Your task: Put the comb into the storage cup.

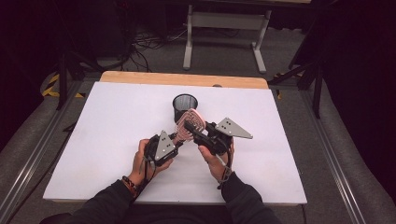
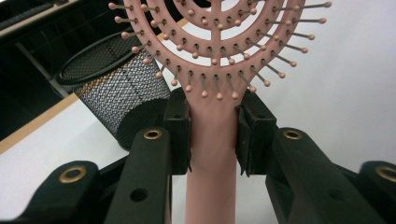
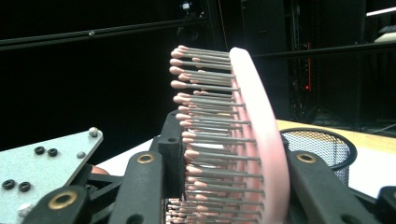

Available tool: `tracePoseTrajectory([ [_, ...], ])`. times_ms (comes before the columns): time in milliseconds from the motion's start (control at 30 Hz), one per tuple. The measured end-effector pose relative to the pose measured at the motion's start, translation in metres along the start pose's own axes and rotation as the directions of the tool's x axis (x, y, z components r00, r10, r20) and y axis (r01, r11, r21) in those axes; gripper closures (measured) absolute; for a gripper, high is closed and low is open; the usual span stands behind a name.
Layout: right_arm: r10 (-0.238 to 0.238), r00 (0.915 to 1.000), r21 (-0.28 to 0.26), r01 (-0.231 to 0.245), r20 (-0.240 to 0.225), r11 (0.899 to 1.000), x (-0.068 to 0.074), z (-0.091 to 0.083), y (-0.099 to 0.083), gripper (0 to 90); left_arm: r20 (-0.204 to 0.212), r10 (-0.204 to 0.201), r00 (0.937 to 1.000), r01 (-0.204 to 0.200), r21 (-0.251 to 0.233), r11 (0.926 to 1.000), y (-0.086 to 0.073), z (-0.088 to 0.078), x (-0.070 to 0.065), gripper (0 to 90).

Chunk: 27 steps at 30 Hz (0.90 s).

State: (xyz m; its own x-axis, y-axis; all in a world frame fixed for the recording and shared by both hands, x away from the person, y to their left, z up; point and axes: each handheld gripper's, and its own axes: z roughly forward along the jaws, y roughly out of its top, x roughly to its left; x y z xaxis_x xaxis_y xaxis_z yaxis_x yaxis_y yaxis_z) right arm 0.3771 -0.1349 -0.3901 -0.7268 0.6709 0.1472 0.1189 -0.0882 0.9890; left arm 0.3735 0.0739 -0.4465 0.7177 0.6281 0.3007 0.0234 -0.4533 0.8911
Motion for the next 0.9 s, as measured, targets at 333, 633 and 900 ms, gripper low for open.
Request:
tracePoseTrajectory([
  [333,-0.047,0.9988,-0.006,0.047,-0.012,0.999,0.003,-0.005,0.005,63.1,0.005,0.028,0.9996,-0.028,-0.023,0.9993,0.002,-0.002,-0.002,68.9],
  [633,-0.093,0.9956,-0.012,0.093,-0.01,0.996,0.006,-0.009,0.009,63.3,0.043,0.037,0.9984,-0.035,-0.041,0.9985,0.001,-0.003,-0.002,67.4],
  [900,-0.108,0.9938,-0.028,0.109,0.024,0.994,0.002,-0.016,0.014,63.4,0.094,0.026,0.9952,-0.023,-0.037,0.9991,-0.001,-0.002,-0.001,57.3],
])
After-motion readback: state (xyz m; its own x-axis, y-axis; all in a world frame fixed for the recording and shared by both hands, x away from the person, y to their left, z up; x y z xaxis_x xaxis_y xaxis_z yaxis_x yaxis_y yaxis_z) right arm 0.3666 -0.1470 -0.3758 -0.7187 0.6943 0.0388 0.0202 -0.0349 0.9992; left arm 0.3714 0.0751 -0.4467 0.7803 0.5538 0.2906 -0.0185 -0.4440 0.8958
